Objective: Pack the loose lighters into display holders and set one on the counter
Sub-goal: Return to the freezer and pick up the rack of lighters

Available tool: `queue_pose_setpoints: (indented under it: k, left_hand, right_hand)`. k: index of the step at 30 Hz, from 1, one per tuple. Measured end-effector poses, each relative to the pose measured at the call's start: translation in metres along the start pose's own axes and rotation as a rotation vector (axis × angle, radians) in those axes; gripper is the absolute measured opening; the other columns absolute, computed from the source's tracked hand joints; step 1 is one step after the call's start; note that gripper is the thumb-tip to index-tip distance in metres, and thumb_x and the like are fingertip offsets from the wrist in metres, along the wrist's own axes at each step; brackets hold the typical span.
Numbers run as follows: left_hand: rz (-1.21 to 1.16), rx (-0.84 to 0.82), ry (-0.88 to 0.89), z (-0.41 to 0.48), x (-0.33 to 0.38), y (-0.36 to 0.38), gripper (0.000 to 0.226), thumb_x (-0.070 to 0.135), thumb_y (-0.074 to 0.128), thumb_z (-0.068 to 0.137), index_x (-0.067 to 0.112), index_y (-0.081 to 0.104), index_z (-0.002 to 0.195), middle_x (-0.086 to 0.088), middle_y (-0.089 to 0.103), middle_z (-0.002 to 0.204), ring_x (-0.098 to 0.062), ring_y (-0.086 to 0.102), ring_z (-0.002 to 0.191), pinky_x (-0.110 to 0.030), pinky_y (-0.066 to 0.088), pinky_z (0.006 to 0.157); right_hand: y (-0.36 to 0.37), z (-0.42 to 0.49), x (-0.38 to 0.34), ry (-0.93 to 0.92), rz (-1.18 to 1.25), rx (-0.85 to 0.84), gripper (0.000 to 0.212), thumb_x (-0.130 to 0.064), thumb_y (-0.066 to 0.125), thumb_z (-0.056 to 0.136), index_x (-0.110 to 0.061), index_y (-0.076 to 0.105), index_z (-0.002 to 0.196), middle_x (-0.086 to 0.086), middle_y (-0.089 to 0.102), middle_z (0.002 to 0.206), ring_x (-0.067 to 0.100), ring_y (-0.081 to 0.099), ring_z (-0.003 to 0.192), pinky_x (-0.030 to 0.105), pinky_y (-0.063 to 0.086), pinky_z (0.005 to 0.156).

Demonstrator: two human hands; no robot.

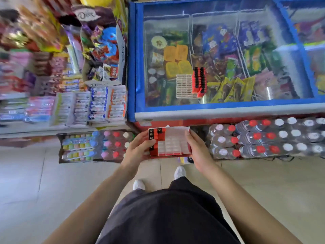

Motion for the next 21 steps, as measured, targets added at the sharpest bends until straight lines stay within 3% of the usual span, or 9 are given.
queue_pose_setpoints:
  k: [3,7,9,11,13,16,18,21]
  left_hand:
    - [-0.085,0.066,0.042,-0.020,-0.013,-0.057,0.034,0.021,0.071,0.088,0.029,0.068,0.121,-0.003,0.075,0.109,-0.021,0.072,0.094,-0.039,0.059,0.078]
    - [-0.200,0.181,0.080,-0.058,-0.039,-0.152,0.041,0.026,0.072,0.080,0.026,0.069,0.121,-0.002,0.075,0.106,-0.021,0.072,0.094,-0.036,0.060,0.080]
    - [-0.252,0.253,0.087,-0.081,-0.054,-0.206,0.042,0.031,0.072,0.076,0.032,0.069,0.118,-0.003,0.074,0.111,-0.022,0.072,0.098,-0.038,0.061,0.083]
    - [-0.281,0.315,0.111,-0.103,-0.066,-0.262,0.045,0.033,0.073,0.076,0.032,0.067,0.121,-0.005,0.073,0.119,-0.024,0.072,0.104,-0.043,0.061,0.089]
    - [-0.272,0.361,0.142,-0.125,-0.075,-0.315,0.050,0.033,0.071,0.078,0.024,0.065,0.127,-0.010,0.071,0.123,-0.029,0.071,0.108,-0.046,0.060,0.092]
    - [-0.278,0.432,0.194,-0.157,-0.079,-0.386,0.059,0.038,0.073,0.077,0.021,0.062,0.132,-0.008,0.070,0.125,-0.028,0.071,0.107,-0.036,0.062,0.083]
    - [-0.274,0.449,0.221,-0.174,-0.080,-0.423,0.069,0.044,0.075,0.071,0.023,0.060,0.135,-0.002,0.070,0.126,-0.021,0.071,0.106,-0.028,0.060,0.079]
    - [-0.237,0.452,0.240,-0.184,-0.079,-0.470,0.073,0.035,0.081,0.075,0.026,0.054,0.142,0.005,0.062,0.137,-0.016,0.071,0.110,-0.024,0.059,0.081]
  right_hand:
    - [0.049,-0.002,0.017,-0.011,-0.059,-0.054,0.039,-0.048,0.063,0.094,-0.023,0.067,0.123,0.001,0.071,0.124,0.019,0.063,0.122,0.045,0.045,0.109]
    - [0.137,-0.014,0.040,-0.025,-0.162,-0.119,0.016,-0.021,0.064,0.097,-0.025,0.069,0.112,-0.012,0.076,0.101,0.004,0.069,0.095,0.024,0.052,0.082]
    - [0.193,-0.024,0.052,-0.045,-0.251,-0.174,0.028,-0.026,0.068,0.091,-0.021,0.069,0.119,-0.008,0.076,0.109,0.006,0.068,0.101,0.025,0.053,0.088]
    - [0.250,-0.031,0.071,-0.074,-0.337,-0.251,0.043,-0.034,0.068,0.085,-0.018,0.068,0.125,-0.002,0.074,0.117,0.013,0.067,0.107,0.036,0.051,0.097]
    - [0.307,-0.037,0.090,-0.070,-0.391,-0.311,0.033,-0.027,0.068,0.087,-0.019,0.070,0.119,-0.007,0.075,0.108,0.009,0.067,0.099,0.036,0.051,0.096]
    - [0.385,-0.046,0.106,-0.056,-0.405,-0.416,0.023,-0.008,0.062,0.097,-0.017,0.068,0.118,-0.016,0.075,0.095,-0.004,0.067,0.088,0.016,0.053,0.082]
    - [0.427,-0.050,0.110,-0.035,-0.426,-0.479,0.026,-0.013,0.063,0.098,-0.014,0.067,0.123,-0.007,0.074,0.109,0.004,0.069,0.102,0.021,0.055,0.086]
    - [0.479,-0.046,0.114,-0.023,-0.467,-0.551,0.021,-0.017,0.066,0.096,-0.028,0.070,0.114,-0.003,0.072,0.115,0.014,0.067,0.110,0.024,0.055,0.085]
Point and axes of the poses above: each hand's wrist, its own z-axis towards the middle knuckle, its own y-axis out of the palm, x = y × z, the point moved 3 cm from there along z, towards the middle knuckle
